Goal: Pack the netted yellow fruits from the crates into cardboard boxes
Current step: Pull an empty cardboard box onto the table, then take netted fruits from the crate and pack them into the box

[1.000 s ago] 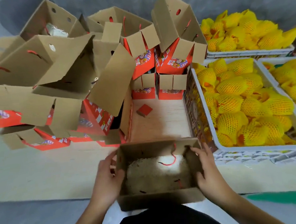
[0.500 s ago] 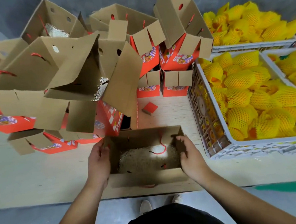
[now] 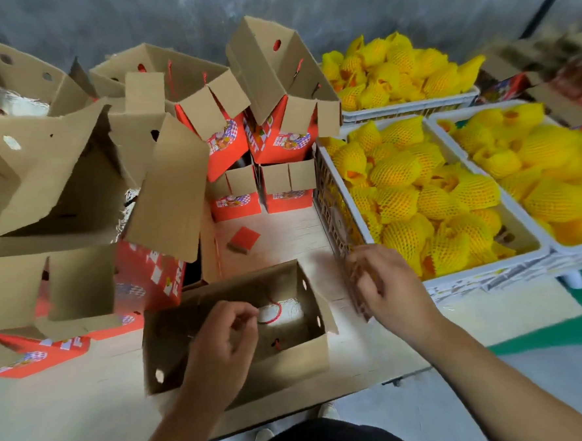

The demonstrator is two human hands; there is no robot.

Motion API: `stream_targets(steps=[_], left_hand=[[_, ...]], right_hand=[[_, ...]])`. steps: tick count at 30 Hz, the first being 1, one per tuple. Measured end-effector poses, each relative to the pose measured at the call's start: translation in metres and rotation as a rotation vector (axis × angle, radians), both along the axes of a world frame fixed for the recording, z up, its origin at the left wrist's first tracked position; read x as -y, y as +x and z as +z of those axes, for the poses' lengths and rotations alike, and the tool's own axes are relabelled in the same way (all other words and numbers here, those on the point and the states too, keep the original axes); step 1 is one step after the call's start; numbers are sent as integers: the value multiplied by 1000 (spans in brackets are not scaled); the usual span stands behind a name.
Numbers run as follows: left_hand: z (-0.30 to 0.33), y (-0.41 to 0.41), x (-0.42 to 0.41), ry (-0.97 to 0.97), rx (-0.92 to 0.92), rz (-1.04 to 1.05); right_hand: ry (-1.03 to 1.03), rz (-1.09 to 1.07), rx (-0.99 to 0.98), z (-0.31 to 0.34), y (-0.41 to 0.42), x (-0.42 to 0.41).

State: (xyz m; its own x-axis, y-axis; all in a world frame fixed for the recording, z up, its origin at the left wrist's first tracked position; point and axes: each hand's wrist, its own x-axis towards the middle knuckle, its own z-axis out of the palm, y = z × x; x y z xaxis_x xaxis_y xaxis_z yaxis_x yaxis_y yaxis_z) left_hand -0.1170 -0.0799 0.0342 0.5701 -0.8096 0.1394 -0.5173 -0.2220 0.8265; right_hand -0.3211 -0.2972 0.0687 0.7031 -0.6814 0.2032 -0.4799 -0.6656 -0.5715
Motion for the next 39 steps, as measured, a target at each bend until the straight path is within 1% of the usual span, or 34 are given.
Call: stream_targets(steps=[1, 2, 3, 5, 6, 8, 10, 12, 15, 19, 21, 23, 25, 27, 28, 29, 31, 32, 34, 35, 37, 38, 39], left_hand=[[5, -5, 15, 25, -5, -73], [9, -10, 30, 54, -1, -137], [11, -14, 44, 82, 7, -191], [15, -25, 71, 130, 26, -284], [17, -31, 83, 144, 27, -320], [23, -44, 105, 133, 13, -355], [26, -56, 122, 111, -52, -362], [28, -65, 134, 107, -146, -345], [30, -75, 150, 108, -288, -294], [43, -86, 180, 111, -503, -230], [53, -92, 198, 77, -661, -246], [62, -99, 212, 33, -844, -251], [68, -103, 219, -4, -973, -180], [68, -104, 221, -15, -1055, -111], [66, -102, 222, -17, -1097, -97], [66, -101, 223, -22, -1140, -88], [68, -100, 227, -39, -1168, -47], [69, -100, 230, -53, -1152, -16], [70, -101, 237, -105, -1104, 62], [72, -101, 240, -126, -1050, 107], [72, -99, 245, -143, -904, 175], [70, -99, 247, -153, -875, 180], [71, -101, 248, -175, -896, 170]], right_hand=[[-80, -42, -79, 6, -9, 23], [-127, -89, -219, 12, -17, 48], [-148, -122, -400, 14, -24, 71], [-120, -93, -715, 13, -33, 105], [-98, -49, -815, 10, -33, 116], [-129, 3, -909, 4, -27, 127], [-246, 12, -902, -2, -20, 130], [-302, 7, -830, -6, -23, 132], [-193, -8, -627, -5, -44, 136], [138, -45, -75, 8, -64, 127], [222, 6, 106, 20, -59, 113], [241, 114, 181, 31, -50, 96], [308, 203, 236, 37, -41, 83], [522, 179, 334, 41, -34, 74], [612, 131, 396, 41, -31, 72], [660, 66, 458, 41, -27, 70], [692, -72, 562, 40, -18, 67], [697, -139, 601, 39, -12, 66], [728, -262, 605, 36, -1, 64], [782, -293, 594, 35, 3, 63], [901, -280, 614, 36, 8, 62], [911, -269, 645, 37, 10, 63], [906, -276, 695, 38, 11, 64]])
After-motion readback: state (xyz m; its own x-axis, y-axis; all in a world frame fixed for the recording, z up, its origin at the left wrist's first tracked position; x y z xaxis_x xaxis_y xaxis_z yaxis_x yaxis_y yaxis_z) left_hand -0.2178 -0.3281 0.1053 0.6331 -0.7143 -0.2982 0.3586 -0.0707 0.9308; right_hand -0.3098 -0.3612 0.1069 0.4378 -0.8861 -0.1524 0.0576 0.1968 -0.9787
